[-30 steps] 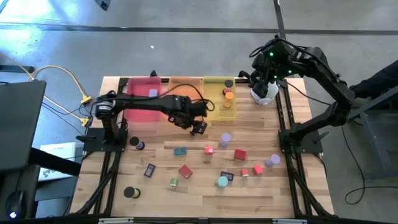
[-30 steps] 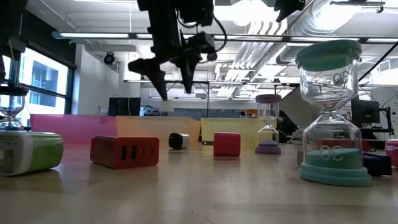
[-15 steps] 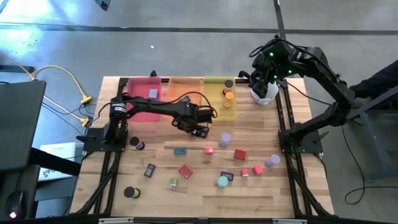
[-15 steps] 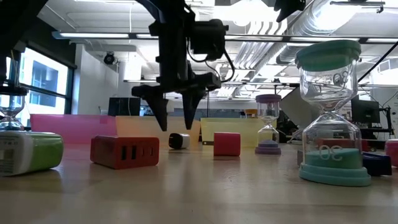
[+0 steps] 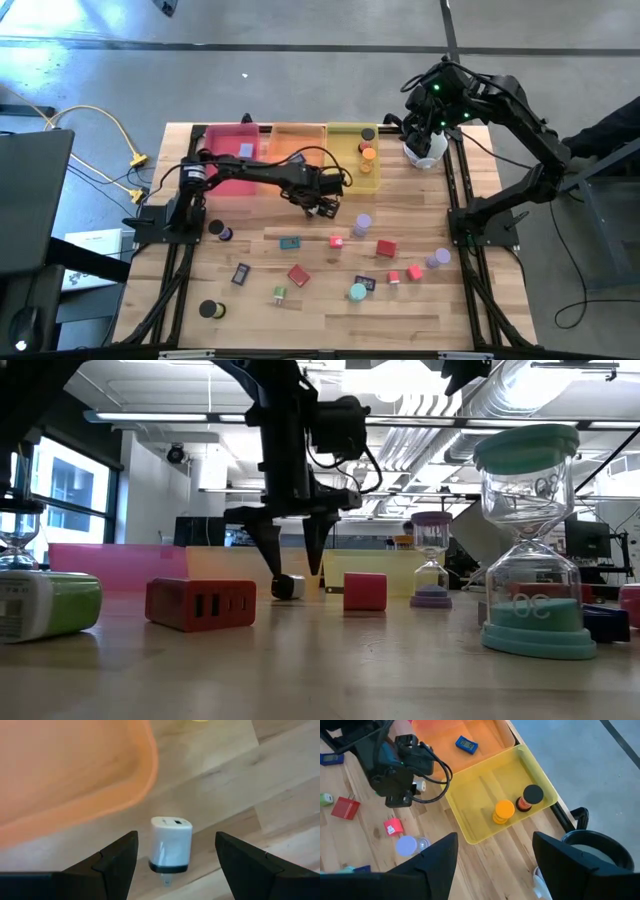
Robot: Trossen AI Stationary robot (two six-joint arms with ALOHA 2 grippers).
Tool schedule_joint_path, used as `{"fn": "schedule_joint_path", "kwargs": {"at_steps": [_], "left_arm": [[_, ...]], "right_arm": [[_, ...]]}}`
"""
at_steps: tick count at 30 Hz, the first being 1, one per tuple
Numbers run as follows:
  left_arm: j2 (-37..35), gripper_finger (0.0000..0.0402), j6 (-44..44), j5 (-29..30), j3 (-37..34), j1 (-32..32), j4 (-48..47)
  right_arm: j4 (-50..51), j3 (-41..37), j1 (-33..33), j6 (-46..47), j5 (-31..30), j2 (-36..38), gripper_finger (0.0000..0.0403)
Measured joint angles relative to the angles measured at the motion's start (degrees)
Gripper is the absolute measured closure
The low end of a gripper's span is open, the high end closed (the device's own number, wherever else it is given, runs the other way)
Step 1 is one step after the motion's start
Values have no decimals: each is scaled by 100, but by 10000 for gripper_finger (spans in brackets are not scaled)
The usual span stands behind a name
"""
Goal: Pick & Place Office items
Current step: Put the white black charger adapter into the red bin
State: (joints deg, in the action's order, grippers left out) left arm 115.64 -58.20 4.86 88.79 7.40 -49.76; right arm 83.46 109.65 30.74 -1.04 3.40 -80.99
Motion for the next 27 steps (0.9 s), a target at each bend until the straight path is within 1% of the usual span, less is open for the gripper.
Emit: {"fn": "schedule_joint_path", "kwargs": {"at_steps": [4,7,17,21,24,27], "left_arm": [[155,145,6,-121,-11,48,47],[333,145,90,-383,-11,48,51],[401,149,436,-297,7,41,45],[401,179,464,-278,2,43,5],[401,219,494,-260,2,48,-76],[401,265,743,-307,2,48,-207]], "right_arm": [[0,0,-1,-26,0,0,156],[1,0,-1,-28,-1,0,156],[-2,0,-2,-52,-2,0,156],[-1,0,-1,-52,-2,0,156],[0,0,0,-52,-2,0,156],[0,0,-1,-52,-2,0,156]]}}
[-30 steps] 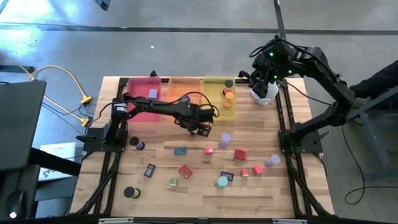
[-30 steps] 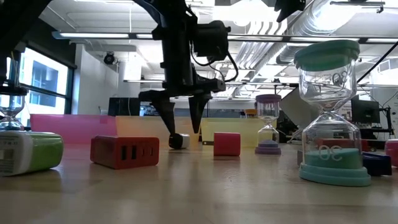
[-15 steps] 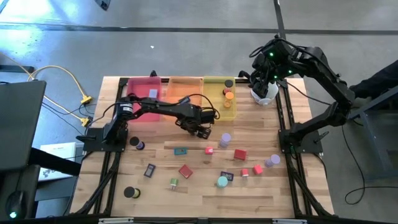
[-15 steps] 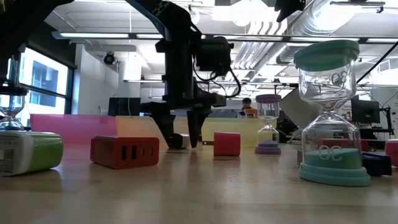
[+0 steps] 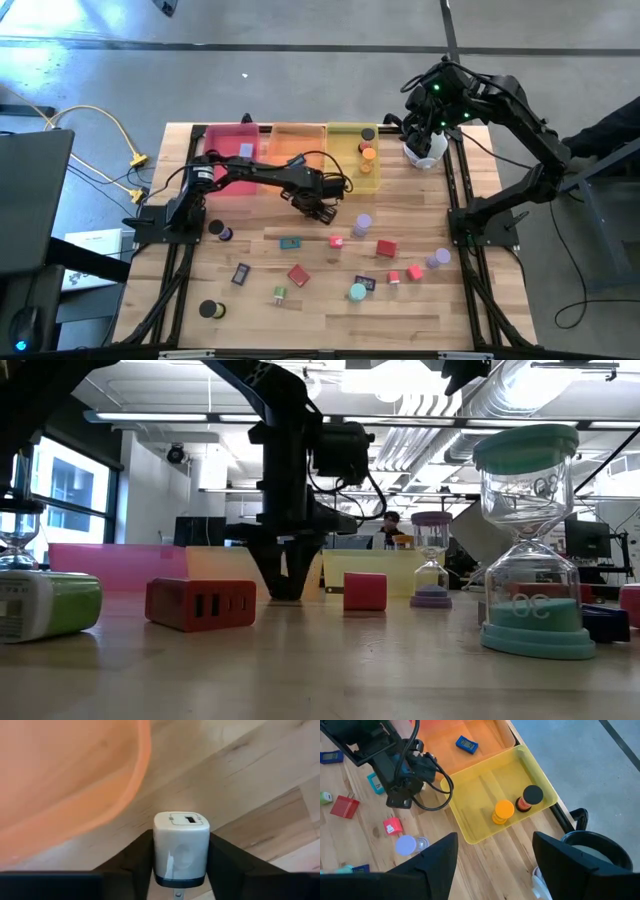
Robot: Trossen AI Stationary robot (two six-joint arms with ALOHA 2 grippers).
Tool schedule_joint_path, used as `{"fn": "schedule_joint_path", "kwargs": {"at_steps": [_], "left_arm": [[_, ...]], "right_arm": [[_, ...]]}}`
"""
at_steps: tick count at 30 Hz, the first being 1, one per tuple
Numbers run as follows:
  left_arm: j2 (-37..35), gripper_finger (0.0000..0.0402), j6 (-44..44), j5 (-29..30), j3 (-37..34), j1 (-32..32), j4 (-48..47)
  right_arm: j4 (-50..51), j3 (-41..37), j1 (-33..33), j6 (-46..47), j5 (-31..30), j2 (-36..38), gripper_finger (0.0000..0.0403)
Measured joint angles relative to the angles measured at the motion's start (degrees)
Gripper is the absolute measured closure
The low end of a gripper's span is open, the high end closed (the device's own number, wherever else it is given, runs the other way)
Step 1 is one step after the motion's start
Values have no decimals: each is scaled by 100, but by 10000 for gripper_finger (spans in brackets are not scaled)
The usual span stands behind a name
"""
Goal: Pick & Place Office items
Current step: Put the white black charger adapter into the red bin
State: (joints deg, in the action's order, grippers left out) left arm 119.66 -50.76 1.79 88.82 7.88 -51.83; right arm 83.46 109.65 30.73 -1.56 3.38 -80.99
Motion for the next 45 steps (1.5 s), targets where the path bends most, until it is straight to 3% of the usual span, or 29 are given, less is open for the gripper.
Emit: {"fn": "schedule_joint_path", "kwargs": {"at_steps": [7,14,21,29,38,45], "left_arm": [[-196,278,197,102,-33,-55,-663],[-1135,278,57,114,-20,-241,-1324],[-2309,278,-162,1165,-15,-187,-2218],[-3044,278,42,1411,-11,1040,-3252],[-3074,278,1215,1484,-24,2685,-3132],[-3077,278,1808,864,-640,3893,-2792]], "right_arm": [[0,0,-1,-20,2,0,156],[-2,0,-1,-20,0,0,156],[-9,0,-1,-111,0,0,156],[-100,0,1,-153,-46,0,156],[-144,0,1,-173,-46,0,156],[-142,0,1,-175,-46,0,156]]}}
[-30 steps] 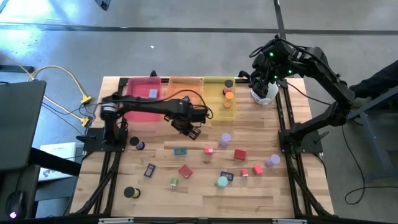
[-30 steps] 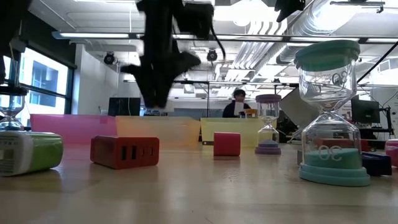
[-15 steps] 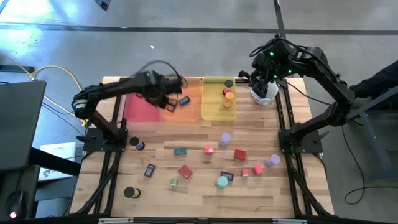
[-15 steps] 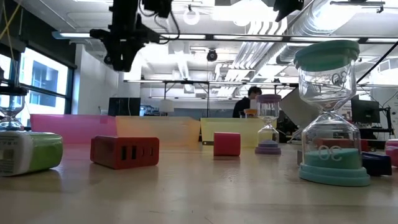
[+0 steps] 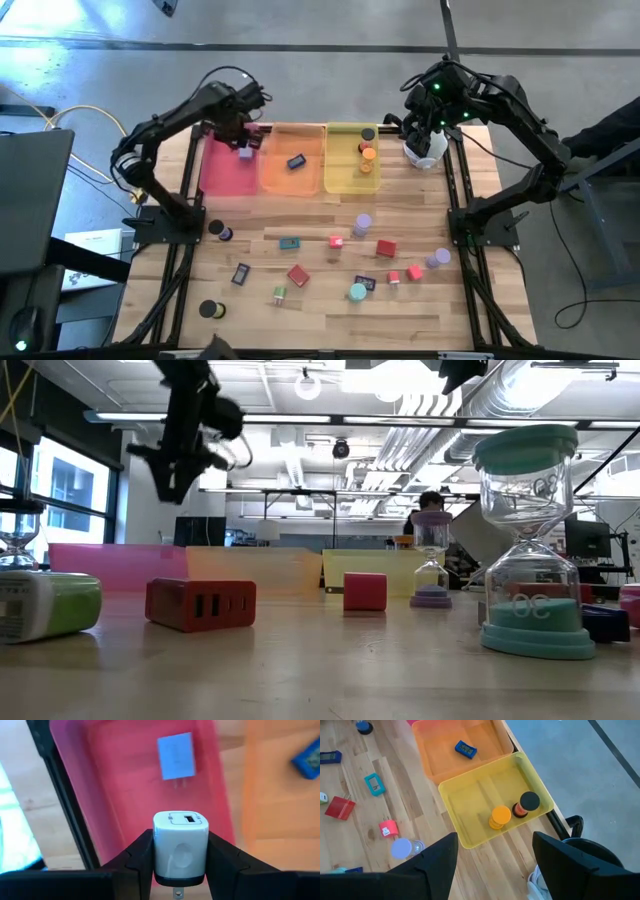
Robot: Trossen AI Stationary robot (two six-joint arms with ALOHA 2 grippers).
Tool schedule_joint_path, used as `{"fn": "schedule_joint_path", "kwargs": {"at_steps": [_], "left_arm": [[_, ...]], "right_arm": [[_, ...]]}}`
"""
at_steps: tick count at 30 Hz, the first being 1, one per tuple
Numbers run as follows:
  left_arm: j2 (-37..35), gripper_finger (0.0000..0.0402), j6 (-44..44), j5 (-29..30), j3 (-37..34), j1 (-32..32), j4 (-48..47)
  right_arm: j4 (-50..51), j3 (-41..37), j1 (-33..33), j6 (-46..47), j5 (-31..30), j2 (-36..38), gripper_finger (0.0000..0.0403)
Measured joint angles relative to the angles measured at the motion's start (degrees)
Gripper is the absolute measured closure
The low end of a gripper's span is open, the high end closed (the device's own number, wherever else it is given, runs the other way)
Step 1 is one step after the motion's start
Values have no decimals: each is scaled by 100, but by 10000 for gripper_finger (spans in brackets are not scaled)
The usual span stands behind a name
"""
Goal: Pick & Place Office items
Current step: Put the white black charger adapter into the red bin
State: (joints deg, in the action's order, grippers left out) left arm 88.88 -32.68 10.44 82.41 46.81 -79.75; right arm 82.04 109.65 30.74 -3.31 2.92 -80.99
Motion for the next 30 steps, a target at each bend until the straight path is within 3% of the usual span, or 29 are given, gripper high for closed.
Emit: {"fn": "schedule_joint_path", "kwargs": {"at_steps": [7,14,24,30], "left_arm": [[7,278,4,-205,-1123,492,863],[7,278,-27,-365,-1800,822,1937],[13,278,147,-318,-2201,1206,2652],[449,278,243,-323,-2201,1202,3048]], "right_arm": [[-4,0,0,-107,0,0,156],[-135,0,0,-146,1,0,156],[-175,-2,0,-151,2,0,156],[-228,-4,0,-151,2,0,156]]}}
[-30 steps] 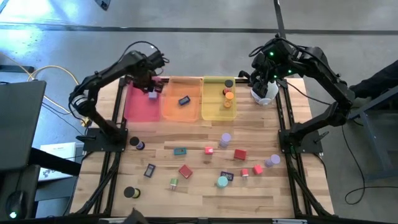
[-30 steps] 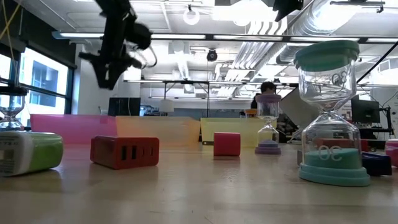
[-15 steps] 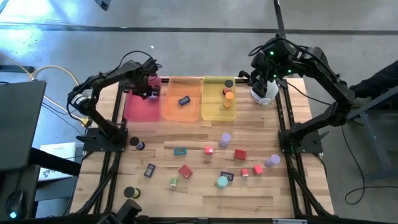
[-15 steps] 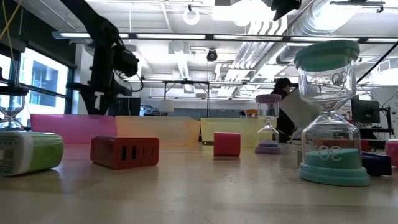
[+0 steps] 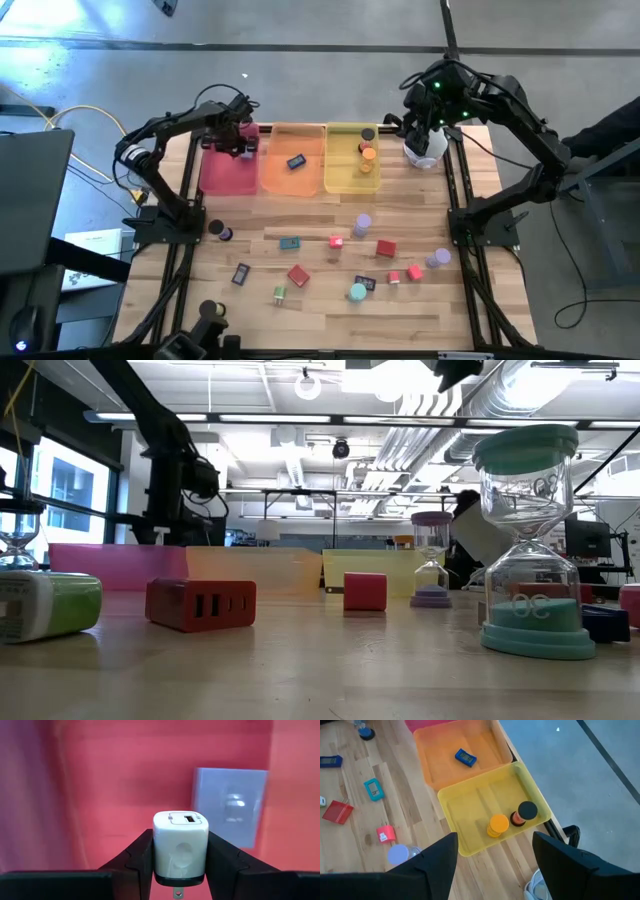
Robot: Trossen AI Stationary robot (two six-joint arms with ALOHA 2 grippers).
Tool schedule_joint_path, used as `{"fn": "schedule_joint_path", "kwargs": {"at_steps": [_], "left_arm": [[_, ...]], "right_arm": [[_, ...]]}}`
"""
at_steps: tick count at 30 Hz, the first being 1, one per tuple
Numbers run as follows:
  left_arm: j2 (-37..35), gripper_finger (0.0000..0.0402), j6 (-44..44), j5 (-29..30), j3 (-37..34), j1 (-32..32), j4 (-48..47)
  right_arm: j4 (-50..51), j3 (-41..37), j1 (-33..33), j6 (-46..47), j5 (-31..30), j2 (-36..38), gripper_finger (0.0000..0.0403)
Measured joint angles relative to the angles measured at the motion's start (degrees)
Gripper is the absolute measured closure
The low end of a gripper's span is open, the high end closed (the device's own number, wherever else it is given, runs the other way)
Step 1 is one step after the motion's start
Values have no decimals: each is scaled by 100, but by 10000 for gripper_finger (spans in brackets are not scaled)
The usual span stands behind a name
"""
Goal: Pick & Place Office items
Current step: Put the white black charger adapter into the red bin
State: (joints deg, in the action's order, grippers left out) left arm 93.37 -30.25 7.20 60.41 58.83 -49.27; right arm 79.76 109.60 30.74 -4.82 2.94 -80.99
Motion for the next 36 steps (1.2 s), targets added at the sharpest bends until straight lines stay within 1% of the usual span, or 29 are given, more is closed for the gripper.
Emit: {"fn": "schedule_joint_path", "kwargs": {"at_steps": [4,9,13,17,21,24,30,36], "left_arm": [[258,278,4,37,36,0,-31],[241,278,27,42,32,3,7],[45,278,31,17,-1,-4,32],[-323,278,32,14,0,-10,3],[-486,278,156,-151,-3,-11,-84],[-469,278,153,42,1,-2,-110],[-442,278,-125,318,-1,134,-125],[-390,278,-155,299,2,303,-97]], "right_arm": [[-39,0,0,2,0,0,156],[-43,0,0,52,0,0,156],[-41,0,0,164,0,0,156],[-48,0,0,184,0,0,156],[-74,0,0,197,0,0,156],[-78,0,0,197,0,0,156],[-100,0,0,197,0,0,156],[-100,0,0,174,0,0,156]]}}
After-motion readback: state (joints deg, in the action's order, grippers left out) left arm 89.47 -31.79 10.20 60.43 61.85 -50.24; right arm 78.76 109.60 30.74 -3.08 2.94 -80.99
